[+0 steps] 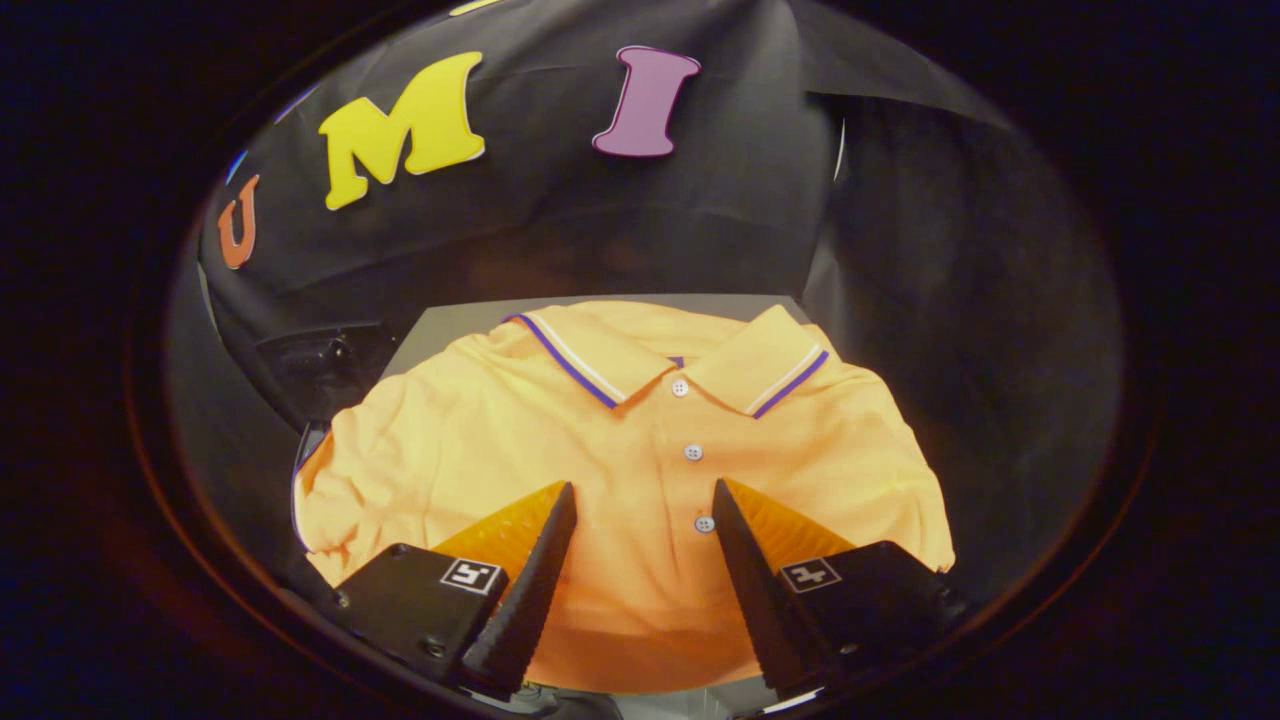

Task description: Put the clothes into the washing machine and then close the washing machine lid.

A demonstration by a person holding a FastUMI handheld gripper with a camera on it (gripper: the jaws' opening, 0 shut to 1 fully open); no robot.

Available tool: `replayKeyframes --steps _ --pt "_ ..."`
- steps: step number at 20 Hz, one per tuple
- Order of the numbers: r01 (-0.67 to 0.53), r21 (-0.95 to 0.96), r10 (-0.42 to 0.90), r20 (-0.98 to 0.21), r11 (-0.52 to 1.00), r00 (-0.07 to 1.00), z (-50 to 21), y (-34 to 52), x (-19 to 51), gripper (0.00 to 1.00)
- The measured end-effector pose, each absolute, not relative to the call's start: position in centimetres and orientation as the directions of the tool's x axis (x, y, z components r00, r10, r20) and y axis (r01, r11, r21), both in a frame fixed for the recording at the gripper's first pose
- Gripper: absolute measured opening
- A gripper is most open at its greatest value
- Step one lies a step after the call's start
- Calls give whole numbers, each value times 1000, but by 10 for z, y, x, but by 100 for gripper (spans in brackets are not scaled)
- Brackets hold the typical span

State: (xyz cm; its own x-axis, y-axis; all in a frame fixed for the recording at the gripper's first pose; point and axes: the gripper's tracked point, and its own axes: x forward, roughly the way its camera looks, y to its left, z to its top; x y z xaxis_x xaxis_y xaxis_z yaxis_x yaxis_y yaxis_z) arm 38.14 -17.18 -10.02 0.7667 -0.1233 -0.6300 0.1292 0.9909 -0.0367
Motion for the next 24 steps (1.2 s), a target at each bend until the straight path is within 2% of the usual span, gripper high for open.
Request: replayKeyframes --steps 1,5,7,10,17,24 --pt "127 -34 -120 -633 991 765 -100 -171 382 85" --pt "112 -35 -108 -637 993 763 -101 -170 380 64" --pt "131 -38 -126 -618 991 776 -101 -175 381 35" --pt "138 -49 -139 -601 989 787 -98 -174 380 7" --pt "143 -31 -132 -606 989 785 -93 -170 376 5" --pt "82 64 -31 -577 995 816 -67 -130 368 5"
